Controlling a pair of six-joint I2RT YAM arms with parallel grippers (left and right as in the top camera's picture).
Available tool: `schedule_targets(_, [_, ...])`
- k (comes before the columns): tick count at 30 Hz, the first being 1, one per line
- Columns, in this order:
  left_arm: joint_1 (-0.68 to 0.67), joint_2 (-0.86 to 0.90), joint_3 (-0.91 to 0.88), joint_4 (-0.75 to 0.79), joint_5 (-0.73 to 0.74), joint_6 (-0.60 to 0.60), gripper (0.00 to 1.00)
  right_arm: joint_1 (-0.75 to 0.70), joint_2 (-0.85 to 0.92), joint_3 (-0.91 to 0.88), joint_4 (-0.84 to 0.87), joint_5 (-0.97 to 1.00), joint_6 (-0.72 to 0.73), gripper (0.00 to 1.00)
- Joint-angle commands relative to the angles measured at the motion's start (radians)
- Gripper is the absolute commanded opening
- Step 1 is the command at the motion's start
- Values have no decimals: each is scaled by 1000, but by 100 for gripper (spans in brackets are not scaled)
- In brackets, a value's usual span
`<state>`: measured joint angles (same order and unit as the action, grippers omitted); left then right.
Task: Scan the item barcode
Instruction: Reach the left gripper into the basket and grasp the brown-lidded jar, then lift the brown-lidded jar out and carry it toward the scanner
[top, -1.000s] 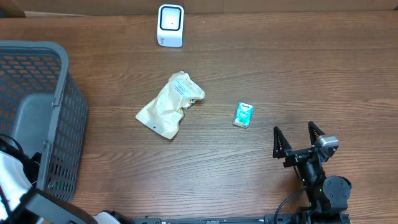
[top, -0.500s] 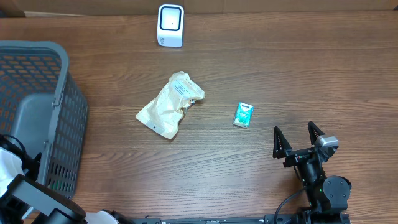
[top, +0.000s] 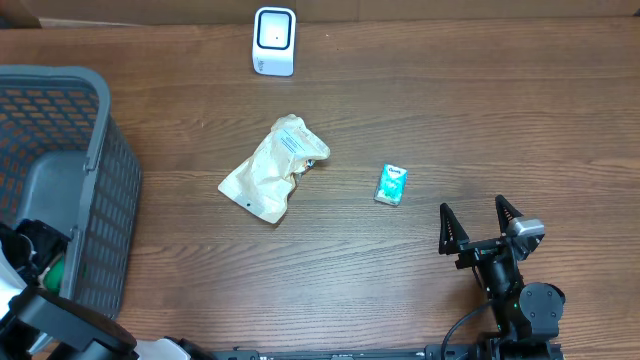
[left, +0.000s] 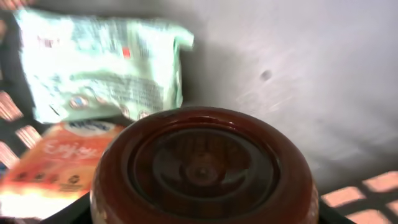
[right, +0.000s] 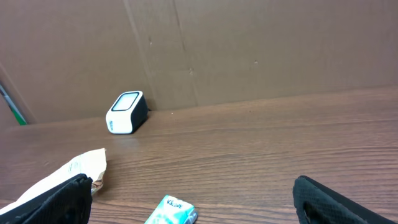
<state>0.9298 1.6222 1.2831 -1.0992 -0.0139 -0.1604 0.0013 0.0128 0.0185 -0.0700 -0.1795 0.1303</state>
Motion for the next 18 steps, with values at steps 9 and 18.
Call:
schedule_targets(9, [-113,-3,573,-165,244,4,51,-3,-6,-10,5,-5,0,100])
schedule_targets(18, [-530,-69,885,-235,140,9,49,-3,-6,-10,5,-5,0,100])
